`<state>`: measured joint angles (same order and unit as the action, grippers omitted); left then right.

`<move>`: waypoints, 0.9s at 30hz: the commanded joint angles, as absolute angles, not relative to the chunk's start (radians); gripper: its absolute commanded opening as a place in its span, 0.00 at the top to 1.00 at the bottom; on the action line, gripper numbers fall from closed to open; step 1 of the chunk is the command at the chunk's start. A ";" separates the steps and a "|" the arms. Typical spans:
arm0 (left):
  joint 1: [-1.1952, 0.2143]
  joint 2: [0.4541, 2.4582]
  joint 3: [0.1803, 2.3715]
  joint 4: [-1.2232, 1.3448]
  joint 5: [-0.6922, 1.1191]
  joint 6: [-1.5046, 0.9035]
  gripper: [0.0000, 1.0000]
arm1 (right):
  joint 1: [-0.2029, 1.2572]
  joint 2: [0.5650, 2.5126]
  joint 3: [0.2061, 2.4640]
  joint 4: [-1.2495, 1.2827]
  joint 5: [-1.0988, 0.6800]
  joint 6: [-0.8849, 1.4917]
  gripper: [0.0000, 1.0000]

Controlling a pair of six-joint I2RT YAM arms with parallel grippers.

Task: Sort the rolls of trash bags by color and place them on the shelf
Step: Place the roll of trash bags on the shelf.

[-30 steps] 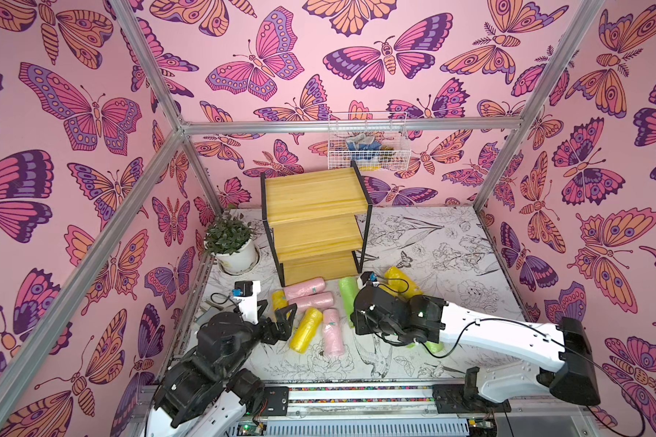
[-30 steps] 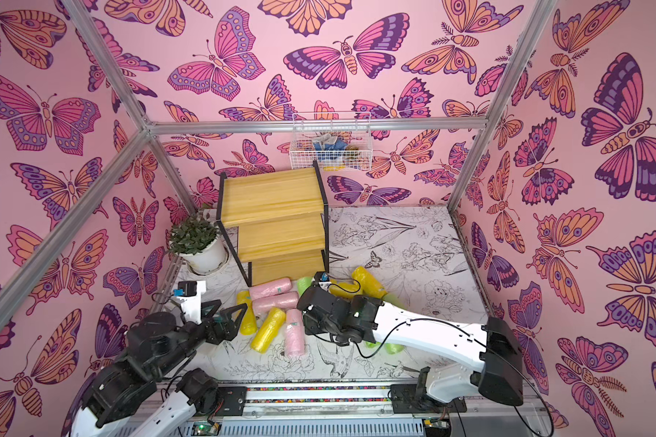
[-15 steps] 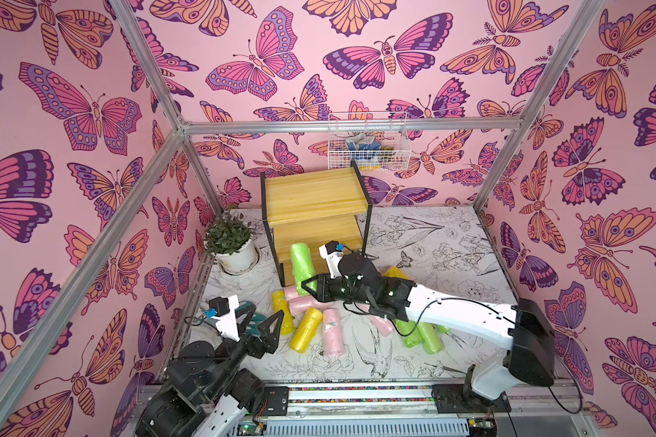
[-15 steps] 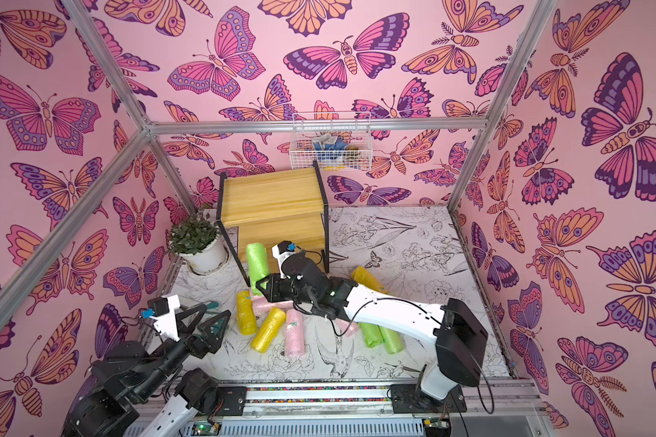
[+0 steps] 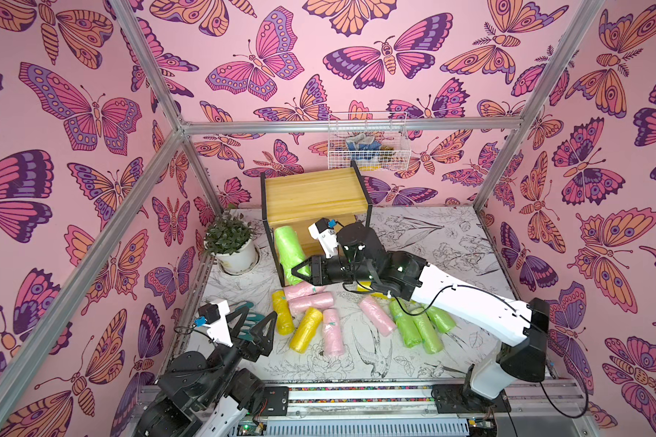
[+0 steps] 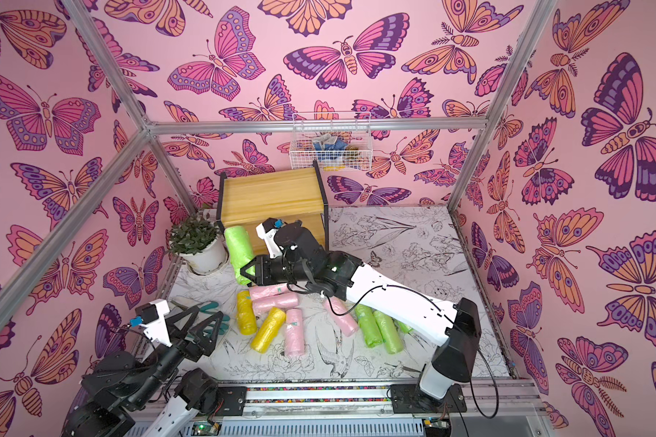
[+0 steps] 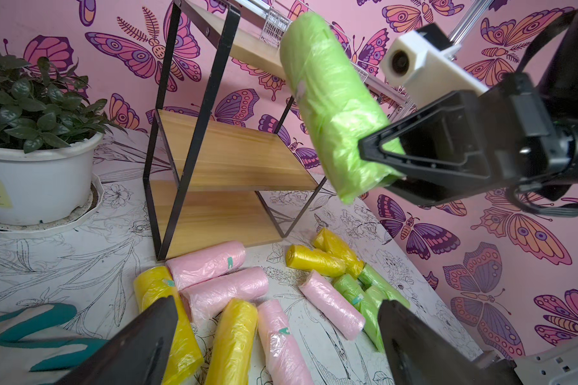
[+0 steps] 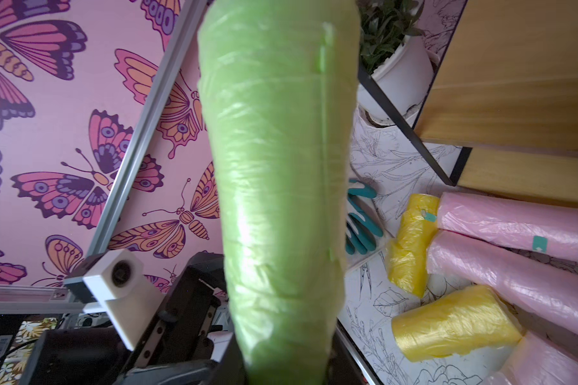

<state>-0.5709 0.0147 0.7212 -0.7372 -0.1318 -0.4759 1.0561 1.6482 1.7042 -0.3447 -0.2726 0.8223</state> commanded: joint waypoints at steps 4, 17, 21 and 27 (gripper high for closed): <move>-0.576 0.037 0.704 -0.736 -0.135 -0.463 0.00 | 1.025 1.749 2.053 -0.467 -0.301 0.732 1.00; -0.577 0.054 0.702 -0.735 -0.126 -0.465 0.00 | 0.852 2.053 2.434 -0.405 -0.429 0.856 1.00; -0.577 0.065 0.700 -0.732 -0.120 -0.465 0.00 | 0.825 2.117 2.481 -0.387 -0.471 0.899 0.99; -0.577 0.087 0.700 -0.726 -0.108 -0.462 0.00 | 0.819 2.167 2.515 -0.363 -0.480 0.927 0.86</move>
